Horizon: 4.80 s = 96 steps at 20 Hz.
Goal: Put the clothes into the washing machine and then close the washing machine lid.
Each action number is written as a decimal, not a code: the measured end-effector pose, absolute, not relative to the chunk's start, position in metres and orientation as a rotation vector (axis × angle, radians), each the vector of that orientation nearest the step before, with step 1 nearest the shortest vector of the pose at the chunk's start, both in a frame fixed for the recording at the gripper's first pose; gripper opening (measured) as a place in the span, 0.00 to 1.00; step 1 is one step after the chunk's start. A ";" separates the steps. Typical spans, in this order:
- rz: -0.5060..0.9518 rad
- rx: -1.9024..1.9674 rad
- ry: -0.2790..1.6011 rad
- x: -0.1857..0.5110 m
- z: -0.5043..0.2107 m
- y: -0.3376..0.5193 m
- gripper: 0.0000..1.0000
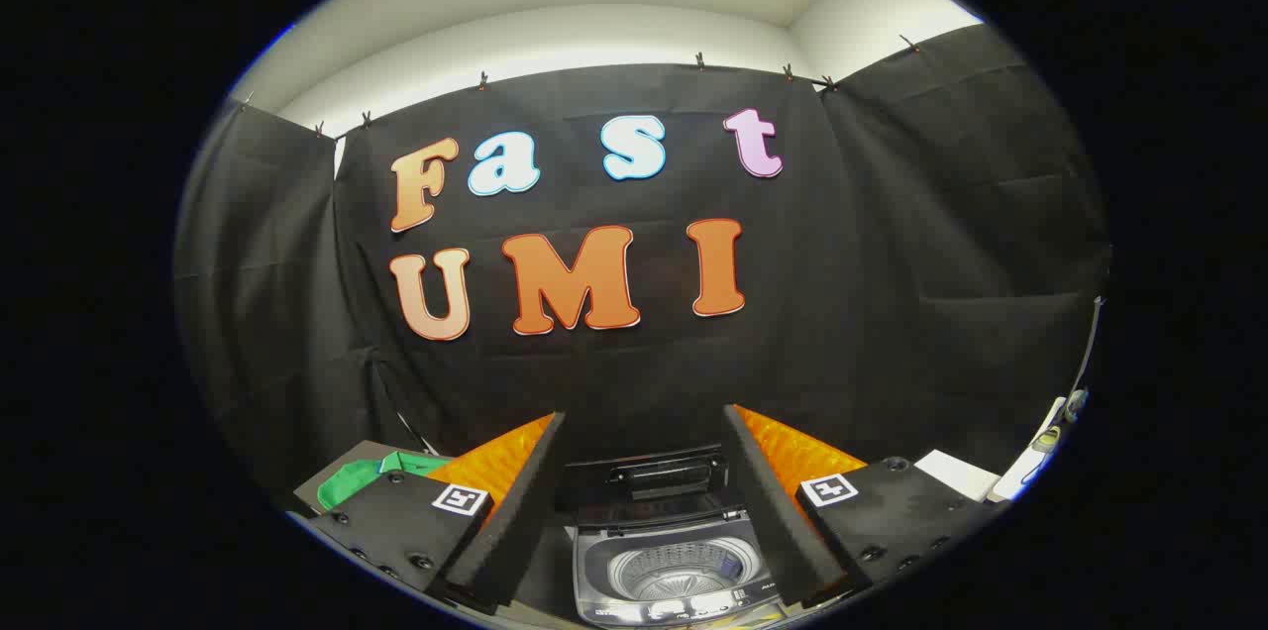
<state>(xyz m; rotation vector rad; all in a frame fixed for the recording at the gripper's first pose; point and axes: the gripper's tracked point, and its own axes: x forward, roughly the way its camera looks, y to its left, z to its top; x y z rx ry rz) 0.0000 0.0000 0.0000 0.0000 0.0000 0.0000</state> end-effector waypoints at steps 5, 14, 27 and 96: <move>-0.006 0.004 0.014 0.003 -0.010 -0.002 0.99; -0.005 0.024 0.044 0.012 -0.027 -0.005 0.99; 0.073 -0.010 0.057 0.036 -0.031 0.064 0.99; 0.605 -0.076 0.586 0.074 -0.254 0.339 0.11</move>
